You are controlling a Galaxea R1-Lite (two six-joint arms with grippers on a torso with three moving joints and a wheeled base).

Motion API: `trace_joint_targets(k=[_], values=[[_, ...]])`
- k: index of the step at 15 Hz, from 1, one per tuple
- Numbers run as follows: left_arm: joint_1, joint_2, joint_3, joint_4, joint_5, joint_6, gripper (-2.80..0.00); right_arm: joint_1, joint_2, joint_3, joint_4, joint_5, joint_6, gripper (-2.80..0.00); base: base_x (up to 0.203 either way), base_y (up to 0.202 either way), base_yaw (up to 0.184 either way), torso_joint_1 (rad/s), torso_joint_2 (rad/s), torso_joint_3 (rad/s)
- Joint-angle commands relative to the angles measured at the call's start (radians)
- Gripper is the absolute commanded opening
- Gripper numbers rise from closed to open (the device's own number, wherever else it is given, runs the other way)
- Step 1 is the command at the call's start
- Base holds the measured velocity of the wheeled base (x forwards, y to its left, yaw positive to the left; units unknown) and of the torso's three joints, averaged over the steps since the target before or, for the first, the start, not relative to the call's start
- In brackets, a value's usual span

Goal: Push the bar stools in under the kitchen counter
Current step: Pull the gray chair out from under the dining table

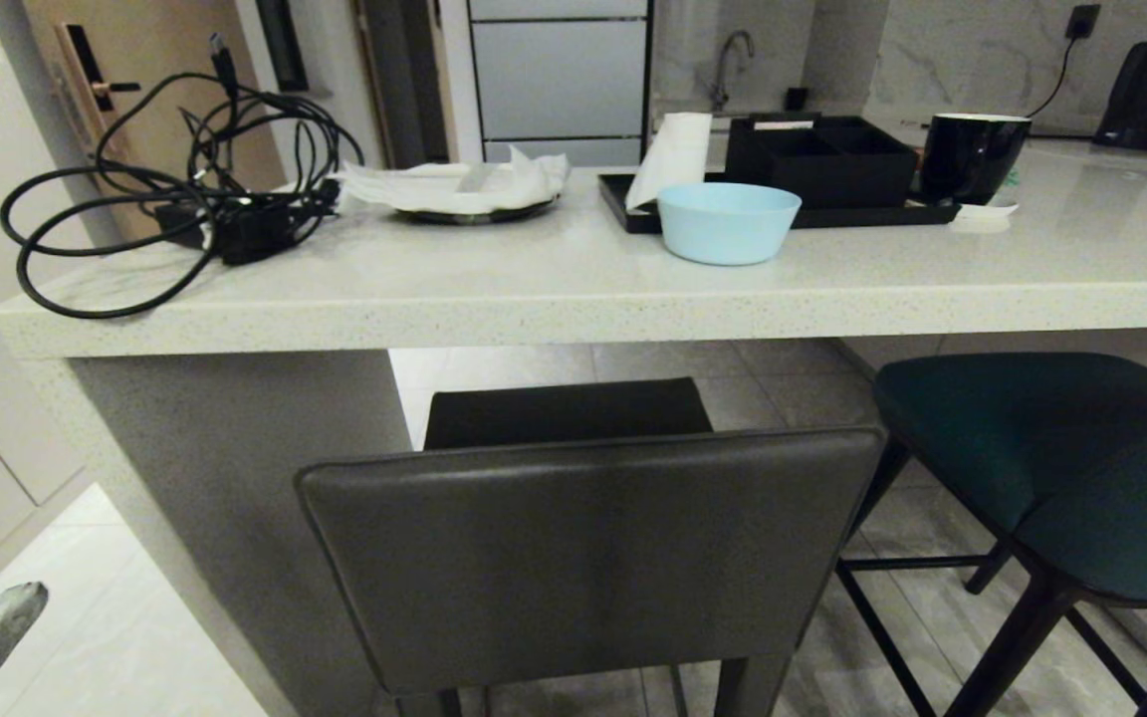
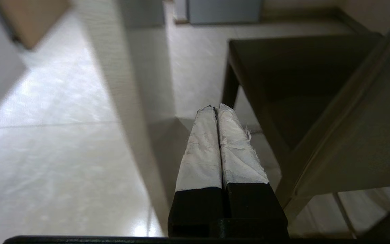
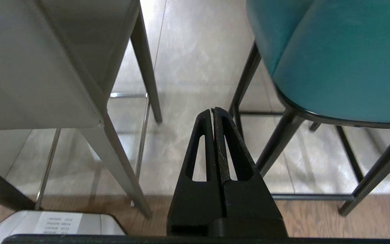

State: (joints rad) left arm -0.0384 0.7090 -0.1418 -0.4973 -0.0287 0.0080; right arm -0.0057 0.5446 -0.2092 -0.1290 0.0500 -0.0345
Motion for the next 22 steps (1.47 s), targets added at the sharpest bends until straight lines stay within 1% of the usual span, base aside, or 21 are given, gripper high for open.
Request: trace_joint_targets(k=[1,3,4,6,8,9,10,15,16,17,18,19,20,21,22], values=[[-0.048,0.312,0.011,-0.182,0.001,-0.022,-2.8,0.001,0.251,-0.008,-0.097,0.001,0.007,-2.8,0.0,0.0,0.0,0.0,0.0,0.0],[-0.072,0.404,-0.01,-0.279,0.006,-0.069,-2.8,0.001,0.337,-0.016,-0.16,0.002,0.041,-2.8,0.0,0.0,0.0,0.0,0.0,0.0],[-0.077,0.413,-0.028,-0.292,0.011,-0.085,-2.8,0.001,0.353,-0.022,-0.174,0.002,0.06,-2.8,0.0,0.0,0.0,0.0,0.0,0.0],[-0.081,0.417,-0.031,-0.294,0.008,-0.089,-2.8,0.001,0.356,-0.03,-0.175,0.002,0.061,-2.8,0.0,0.0,0.0,0.0,0.0,0.0],[-0.113,0.439,-0.016,-0.294,0.003,-0.098,-2.8,0.001,0.374,-0.029,-0.176,0.003,0.06,-2.8,0.0,0.0,0.0,0.0,0.0,0.0],[-0.139,0.459,-0.006,-0.298,0.013,-0.113,0.0,0.001,0.379,-0.02,-0.181,0.004,0.051,0.0,0.0,0.0,0.0,0.0,0.0,0.0],[-0.159,0.47,-0.002,-0.302,0.036,-0.128,0.0,0.003,0.38,-0.018,-0.194,0.003,0.048,0.0,0.0,0.0,0.0,0.0,0.0,0.0],[-0.165,0.461,-0.003,-0.303,0.025,-0.139,0.0,0.004,0.422,-0.038,-0.237,0.012,0.077,0.0,0.0,0.0,0.0,0.0,0.0,0.0],[-0.165,0.446,0.002,-0.305,-0.018,-0.148,0.0,0.004,0.423,-0.035,-0.253,0.056,0.079,0.0,0.0,0.0,0.0,0.0,0.0,0.0],[-0.161,0.427,0.009,-0.306,-0.091,-0.152,0.0,-0.001,0.432,-0.035,-0.264,0.112,0.082,0.0,0.0,0.0,0.0,0.0,0.0,0.0],[-0.152,0.406,0.031,-0.307,-0.191,-0.153,0.0,-0.018,0.471,-0.037,-0.277,0.132,0.078,0.0,0.0,0.0,0.0,0.0,0.0,0.0],[-0.119,0.394,0.05,-0.307,-0.302,-0.151,0.0,-0.041,0.527,-0.039,-0.315,0.158,0.068,0.0,0.0,0.0,0.0,0.0,0.0,0.0],[-0.055,0.393,0.059,-0.307,-0.378,-0.149,0.0,-0.06,0.586,-0.038,-0.378,0.204,0.055,0.0,0.0,0.0,0.0,0.0,0.0,0.0],[0.013,0.401,0.06,-0.308,-0.431,-0.147,0.0,-0.088,0.641,-0.034,-0.447,0.26,0.04,0.0,0.0,0.0,0.0,0.0,0.0,0.0],[0.094,0.421,0.057,-0.313,-0.485,-0.141,0.0,-0.116,0.694,-0.032,-0.508,0.335,0.025,0.0,0.0,0.0,0.0,0.0,0.0,0.0]])
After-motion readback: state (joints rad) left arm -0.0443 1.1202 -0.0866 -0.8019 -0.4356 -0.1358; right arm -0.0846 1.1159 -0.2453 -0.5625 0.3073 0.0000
